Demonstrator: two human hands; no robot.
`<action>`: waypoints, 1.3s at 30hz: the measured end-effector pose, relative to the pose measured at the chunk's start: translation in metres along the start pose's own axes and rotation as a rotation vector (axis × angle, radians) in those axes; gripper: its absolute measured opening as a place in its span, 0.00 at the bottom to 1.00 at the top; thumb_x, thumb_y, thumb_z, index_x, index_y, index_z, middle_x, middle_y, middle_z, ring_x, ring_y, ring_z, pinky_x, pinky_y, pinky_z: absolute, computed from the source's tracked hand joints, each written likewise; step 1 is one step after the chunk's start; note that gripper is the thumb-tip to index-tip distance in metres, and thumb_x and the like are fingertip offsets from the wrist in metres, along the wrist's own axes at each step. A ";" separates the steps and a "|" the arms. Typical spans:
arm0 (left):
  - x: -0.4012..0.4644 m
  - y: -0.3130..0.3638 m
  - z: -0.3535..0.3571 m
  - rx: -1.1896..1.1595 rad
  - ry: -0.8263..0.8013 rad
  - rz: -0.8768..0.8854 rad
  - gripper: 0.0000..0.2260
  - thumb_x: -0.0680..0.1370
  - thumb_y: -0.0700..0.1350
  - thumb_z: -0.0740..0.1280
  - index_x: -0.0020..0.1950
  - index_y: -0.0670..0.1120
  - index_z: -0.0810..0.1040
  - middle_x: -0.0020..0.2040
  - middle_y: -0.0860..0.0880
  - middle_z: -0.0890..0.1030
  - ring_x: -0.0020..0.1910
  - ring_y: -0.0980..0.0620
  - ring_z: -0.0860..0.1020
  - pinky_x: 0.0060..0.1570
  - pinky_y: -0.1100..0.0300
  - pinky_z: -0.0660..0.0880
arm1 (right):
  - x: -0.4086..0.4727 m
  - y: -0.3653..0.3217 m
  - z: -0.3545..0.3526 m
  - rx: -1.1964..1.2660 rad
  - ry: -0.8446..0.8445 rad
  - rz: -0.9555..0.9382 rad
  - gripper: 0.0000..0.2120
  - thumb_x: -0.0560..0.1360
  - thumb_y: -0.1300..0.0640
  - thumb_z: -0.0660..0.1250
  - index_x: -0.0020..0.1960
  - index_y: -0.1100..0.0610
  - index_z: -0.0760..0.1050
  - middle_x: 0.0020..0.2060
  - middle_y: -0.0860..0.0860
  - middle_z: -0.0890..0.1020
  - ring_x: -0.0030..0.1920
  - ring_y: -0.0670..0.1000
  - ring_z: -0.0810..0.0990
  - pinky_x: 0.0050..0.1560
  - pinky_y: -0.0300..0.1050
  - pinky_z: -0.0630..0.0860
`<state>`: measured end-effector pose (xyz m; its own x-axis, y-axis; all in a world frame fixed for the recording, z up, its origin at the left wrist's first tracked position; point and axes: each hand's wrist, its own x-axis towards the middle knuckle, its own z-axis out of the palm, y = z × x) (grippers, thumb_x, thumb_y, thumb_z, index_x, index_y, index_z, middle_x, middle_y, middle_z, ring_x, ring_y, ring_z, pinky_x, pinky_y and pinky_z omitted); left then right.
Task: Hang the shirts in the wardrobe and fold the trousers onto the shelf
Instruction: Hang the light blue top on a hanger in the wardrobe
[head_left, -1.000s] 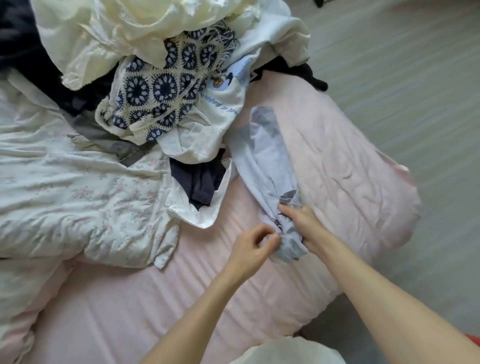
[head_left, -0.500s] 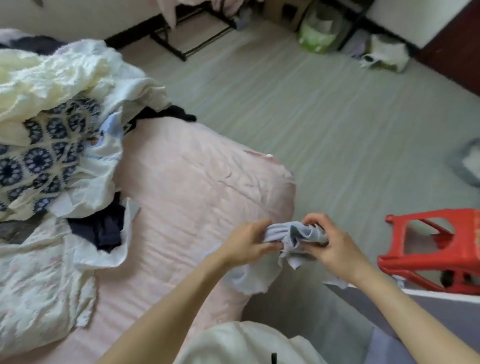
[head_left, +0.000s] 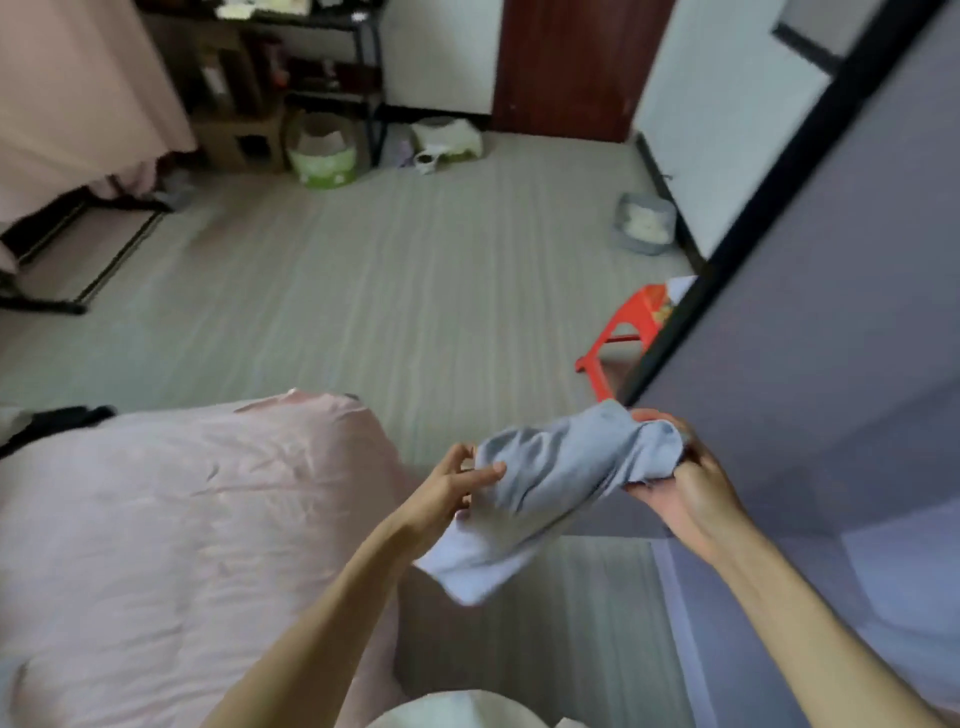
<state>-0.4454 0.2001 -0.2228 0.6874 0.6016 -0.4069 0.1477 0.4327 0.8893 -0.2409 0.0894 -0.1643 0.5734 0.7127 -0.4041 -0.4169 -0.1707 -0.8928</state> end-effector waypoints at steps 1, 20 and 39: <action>0.005 0.001 0.019 -0.002 -0.026 -0.041 0.25 0.65 0.55 0.72 0.55 0.46 0.70 0.49 0.48 0.78 0.48 0.50 0.77 0.48 0.58 0.71 | -0.007 -0.007 -0.016 -0.024 -0.020 -0.047 0.13 0.77 0.70 0.52 0.46 0.61 0.74 0.37 0.55 0.81 0.38 0.52 0.77 0.37 0.41 0.77; 0.076 0.035 0.299 0.486 -0.793 0.060 0.10 0.79 0.45 0.64 0.46 0.38 0.79 0.43 0.49 0.81 0.45 0.54 0.78 0.49 0.61 0.73 | -0.077 -0.114 -0.234 -0.194 0.178 -0.502 0.09 0.65 0.62 0.56 0.35 0.57 0.74 0.30 0.48 0.77 0.31 0.45 0.74 0.34 0.33 0.71; 0.136 0.139 0.497 0.364 -0.718 -0.084 0.05 0.76 0.37 0.64 0.43 0.42 0.79 0.33 0.48 0.76 0.23 0.58 0.75 0.23 0.69 0.68 | -0.004 -0.089 -0.281 -0.135 0.682 -0.220 0.22 0.75 0.56 0.67 0.65 0.51 0.60 0.60 0.48 0.70 0.60 0.49 0.73 0.55 0.40 0.74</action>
<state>0.0219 0.0084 -0.0510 0.9345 -0.0549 -0.3516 0.3559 0.1374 0.9244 -0.0073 -0.0894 -0.1392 0.9642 0.1650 -0.2075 -0.1762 -0.1860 -0.9666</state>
